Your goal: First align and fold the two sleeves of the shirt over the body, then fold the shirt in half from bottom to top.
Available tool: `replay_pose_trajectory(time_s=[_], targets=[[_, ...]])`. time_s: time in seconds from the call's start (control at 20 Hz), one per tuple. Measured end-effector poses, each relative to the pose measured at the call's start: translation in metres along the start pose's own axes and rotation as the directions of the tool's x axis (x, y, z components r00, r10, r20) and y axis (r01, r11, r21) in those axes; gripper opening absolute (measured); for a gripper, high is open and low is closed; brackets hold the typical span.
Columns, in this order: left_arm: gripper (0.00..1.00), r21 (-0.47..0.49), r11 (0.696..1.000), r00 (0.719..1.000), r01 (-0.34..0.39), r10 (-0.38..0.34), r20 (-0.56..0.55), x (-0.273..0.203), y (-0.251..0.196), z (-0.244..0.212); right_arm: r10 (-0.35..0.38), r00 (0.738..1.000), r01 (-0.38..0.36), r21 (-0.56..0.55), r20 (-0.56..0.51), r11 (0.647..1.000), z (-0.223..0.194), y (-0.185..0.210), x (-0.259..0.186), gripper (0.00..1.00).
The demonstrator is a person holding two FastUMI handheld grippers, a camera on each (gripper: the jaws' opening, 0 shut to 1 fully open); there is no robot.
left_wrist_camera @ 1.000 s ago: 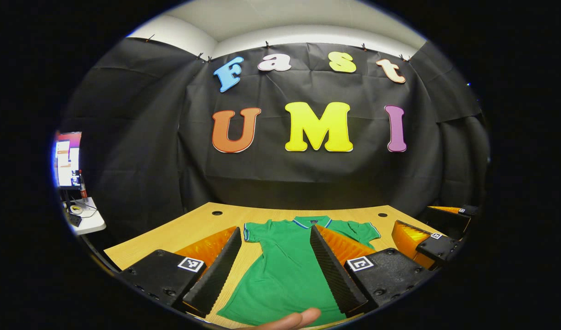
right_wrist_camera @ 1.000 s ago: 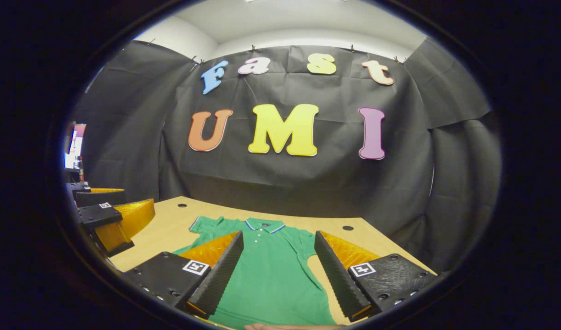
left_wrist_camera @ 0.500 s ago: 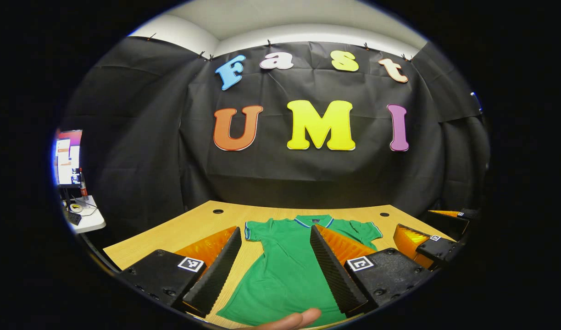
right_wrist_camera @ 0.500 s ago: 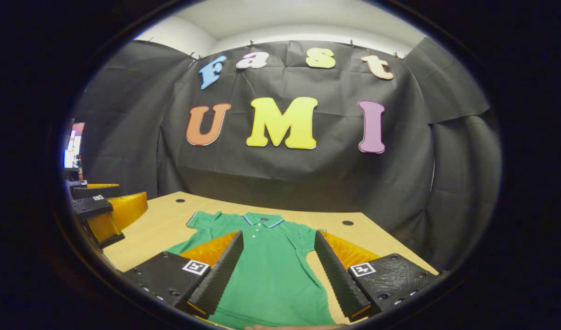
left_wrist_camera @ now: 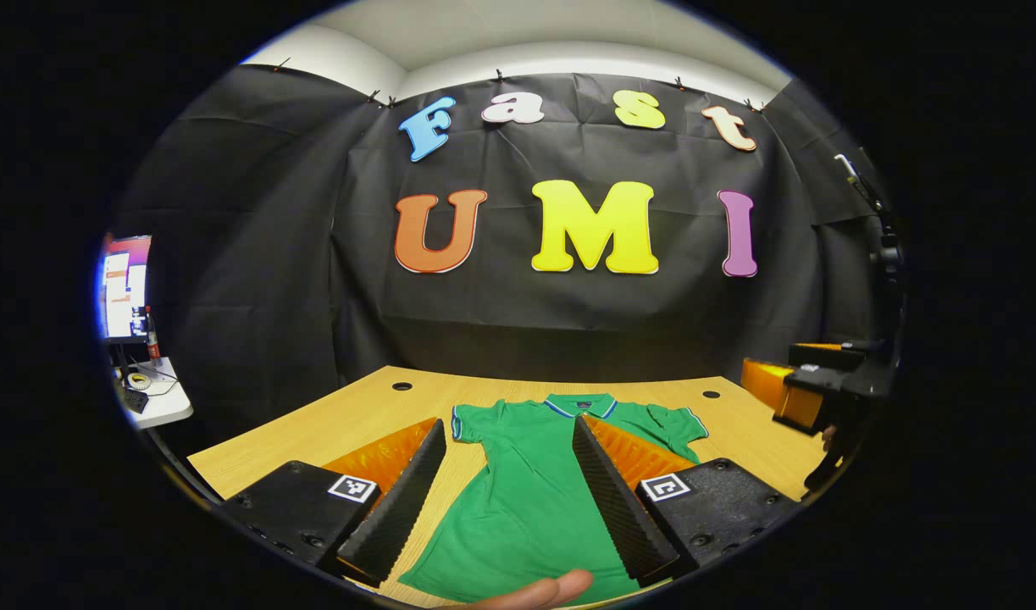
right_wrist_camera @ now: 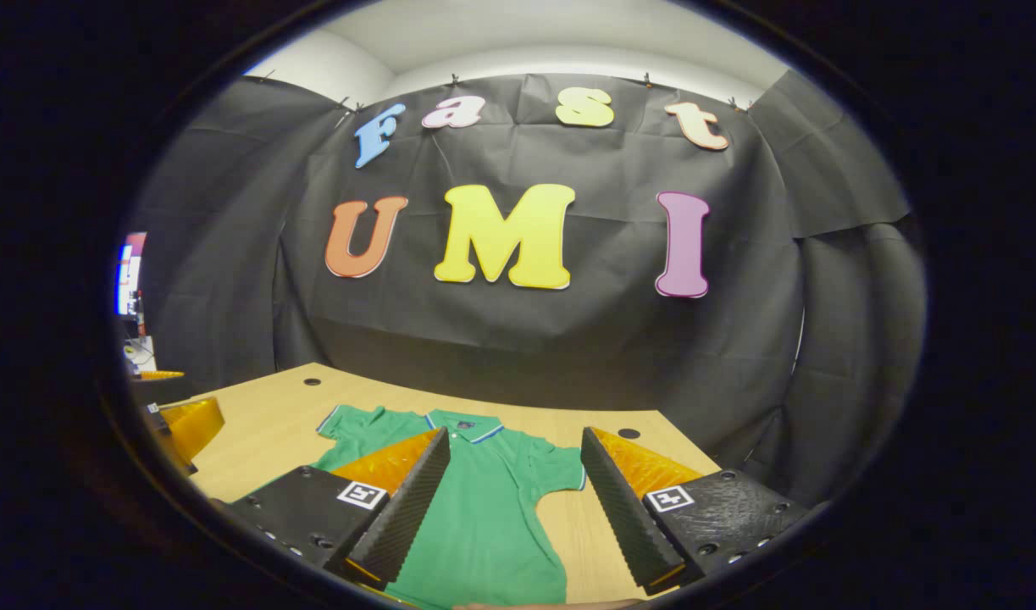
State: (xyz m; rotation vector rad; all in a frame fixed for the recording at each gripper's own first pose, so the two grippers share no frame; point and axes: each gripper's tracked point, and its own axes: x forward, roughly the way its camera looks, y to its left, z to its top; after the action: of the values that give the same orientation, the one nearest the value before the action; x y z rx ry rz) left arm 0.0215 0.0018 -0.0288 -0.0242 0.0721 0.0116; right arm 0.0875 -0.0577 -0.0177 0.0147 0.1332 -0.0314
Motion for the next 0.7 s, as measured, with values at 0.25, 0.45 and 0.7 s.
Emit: replay_pose_trajectory(time_s=[0.25,0.45,0.7], targets=[[0.98,-0.009,1.000,1.000,-0.007,0.007,-0.012,0.003,0.004,-0.004,-0.060,0.996,0.061,0.019,-0.070,0.998,0.005,-0.045,0.061,0.97],[0.98,0.003,1.000,1.000,-0.023,0.023,-0.020,0.006,0.007,-0.008,-0.034,0.961,0.061,0.090,-0.275,0.994,-0.049,-0.067,0.121,0.95],[0.97,0.014,1.000,0.999,-0.028,0.029,-0.032,0.012,0.008,-0.014,0.031,0.860,0.053,0.150,-0.510,0.987,-0.131,-0.089,0.186,0.95]])
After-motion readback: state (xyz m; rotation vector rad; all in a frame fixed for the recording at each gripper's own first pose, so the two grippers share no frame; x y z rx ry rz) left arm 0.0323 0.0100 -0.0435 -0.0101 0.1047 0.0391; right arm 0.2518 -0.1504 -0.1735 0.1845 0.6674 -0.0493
